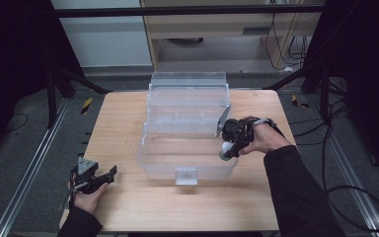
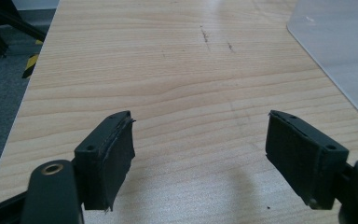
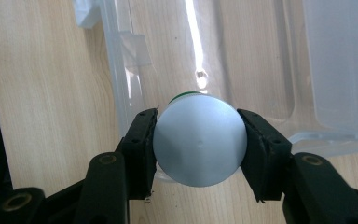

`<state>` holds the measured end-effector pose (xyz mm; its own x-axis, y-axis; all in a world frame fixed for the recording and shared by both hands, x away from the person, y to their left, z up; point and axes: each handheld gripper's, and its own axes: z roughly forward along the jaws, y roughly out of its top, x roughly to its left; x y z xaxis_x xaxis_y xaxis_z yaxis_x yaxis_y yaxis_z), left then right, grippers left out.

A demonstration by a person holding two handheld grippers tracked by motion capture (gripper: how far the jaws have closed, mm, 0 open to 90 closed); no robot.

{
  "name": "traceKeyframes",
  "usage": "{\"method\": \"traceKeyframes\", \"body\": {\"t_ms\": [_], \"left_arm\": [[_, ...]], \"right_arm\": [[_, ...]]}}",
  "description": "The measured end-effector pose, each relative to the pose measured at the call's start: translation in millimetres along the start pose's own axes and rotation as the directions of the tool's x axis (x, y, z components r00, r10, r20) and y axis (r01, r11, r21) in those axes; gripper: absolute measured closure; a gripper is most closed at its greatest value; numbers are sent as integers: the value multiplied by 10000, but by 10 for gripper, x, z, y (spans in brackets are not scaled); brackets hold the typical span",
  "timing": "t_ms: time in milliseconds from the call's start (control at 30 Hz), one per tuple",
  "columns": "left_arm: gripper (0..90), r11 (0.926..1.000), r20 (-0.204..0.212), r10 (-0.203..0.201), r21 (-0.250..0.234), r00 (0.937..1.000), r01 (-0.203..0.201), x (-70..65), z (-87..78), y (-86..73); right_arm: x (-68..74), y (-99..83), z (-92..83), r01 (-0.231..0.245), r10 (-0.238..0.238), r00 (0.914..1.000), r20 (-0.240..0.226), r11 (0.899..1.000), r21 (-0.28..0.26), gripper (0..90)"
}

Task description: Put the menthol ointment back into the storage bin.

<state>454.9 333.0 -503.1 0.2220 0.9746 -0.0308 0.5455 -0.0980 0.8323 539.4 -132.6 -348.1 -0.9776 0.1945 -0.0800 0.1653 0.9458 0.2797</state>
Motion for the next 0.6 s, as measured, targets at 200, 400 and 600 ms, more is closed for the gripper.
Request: {"method": "traceKeyframes", "body": {"t_ms": [200, 400, 600], "left_arm": [[228, 10000, 8, 24, 1, 10000, -24, -2, 1, 0], [228, 10000, 18, 29, 11, 10000, -29, 0, 0, 0], [228, 10000, -3, 14, -1, 10000, -14, 1, 0, 0]], "right_arm": [[-12, -47, 47, -108, 108, 9999, -19, 9999, -34, 504], [-24, -71, 103, -96, 97, 9999, -127, 9999, 43, 503], [-27, -84, 156, -85, 89, 9997, -237, 9999, 135, 503]]}}
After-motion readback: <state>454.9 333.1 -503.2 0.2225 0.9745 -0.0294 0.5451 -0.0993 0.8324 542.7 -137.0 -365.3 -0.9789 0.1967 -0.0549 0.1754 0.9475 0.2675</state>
